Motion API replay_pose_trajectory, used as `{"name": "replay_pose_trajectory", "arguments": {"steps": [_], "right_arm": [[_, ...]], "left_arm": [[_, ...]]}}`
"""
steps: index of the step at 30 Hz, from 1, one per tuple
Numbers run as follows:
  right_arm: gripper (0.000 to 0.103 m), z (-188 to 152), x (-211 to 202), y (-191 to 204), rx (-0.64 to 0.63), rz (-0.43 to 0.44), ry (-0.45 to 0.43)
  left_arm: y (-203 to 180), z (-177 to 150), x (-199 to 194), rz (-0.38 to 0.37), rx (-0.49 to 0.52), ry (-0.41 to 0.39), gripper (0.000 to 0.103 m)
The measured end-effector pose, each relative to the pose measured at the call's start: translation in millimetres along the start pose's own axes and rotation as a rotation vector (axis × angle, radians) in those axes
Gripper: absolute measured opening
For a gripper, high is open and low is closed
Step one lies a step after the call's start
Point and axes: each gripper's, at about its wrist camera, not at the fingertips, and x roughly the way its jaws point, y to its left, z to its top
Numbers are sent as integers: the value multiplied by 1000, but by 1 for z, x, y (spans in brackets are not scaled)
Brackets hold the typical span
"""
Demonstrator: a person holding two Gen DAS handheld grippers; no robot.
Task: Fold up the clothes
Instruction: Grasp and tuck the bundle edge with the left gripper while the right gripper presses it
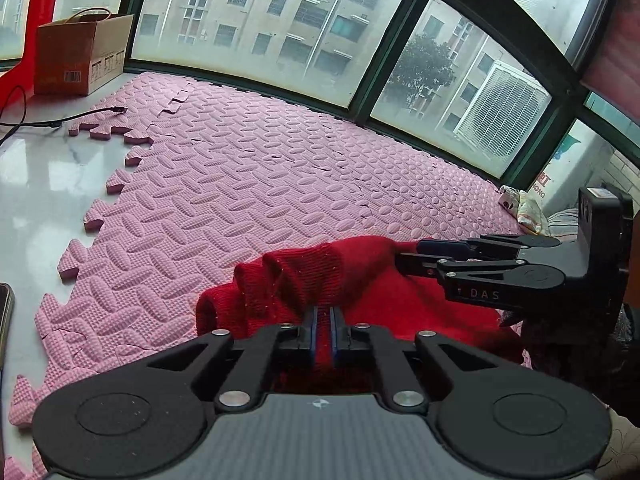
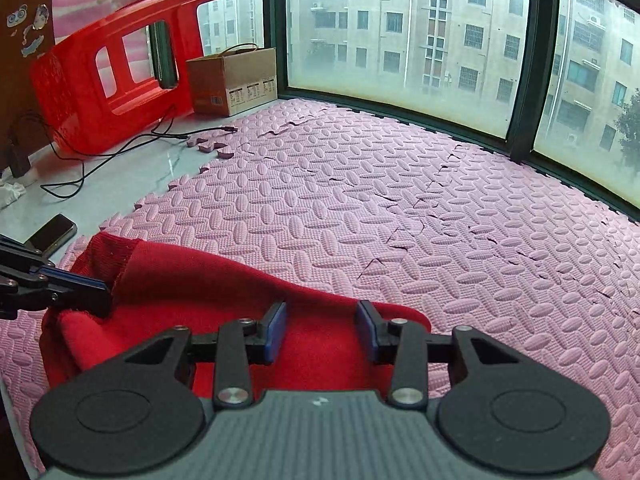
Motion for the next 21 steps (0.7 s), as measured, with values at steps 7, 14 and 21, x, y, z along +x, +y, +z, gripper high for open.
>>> {"name": "replay_pose_trajectory", "arguments": {"steps": [7, 14, 21], "right_arm": [[39, -3, -38, 48, -116, 181, -34], [30, -29, -27, 90, -191, 224, -1], [49, -9, -64, 49, -89, 229, -51]], "left_arm": [[-1, 8, -10, -3, -21, -31, 9], [8, 6, -2, 23, -61, -9, 9], [-1, -3, -32, 110, -101, -108, 50]]}}
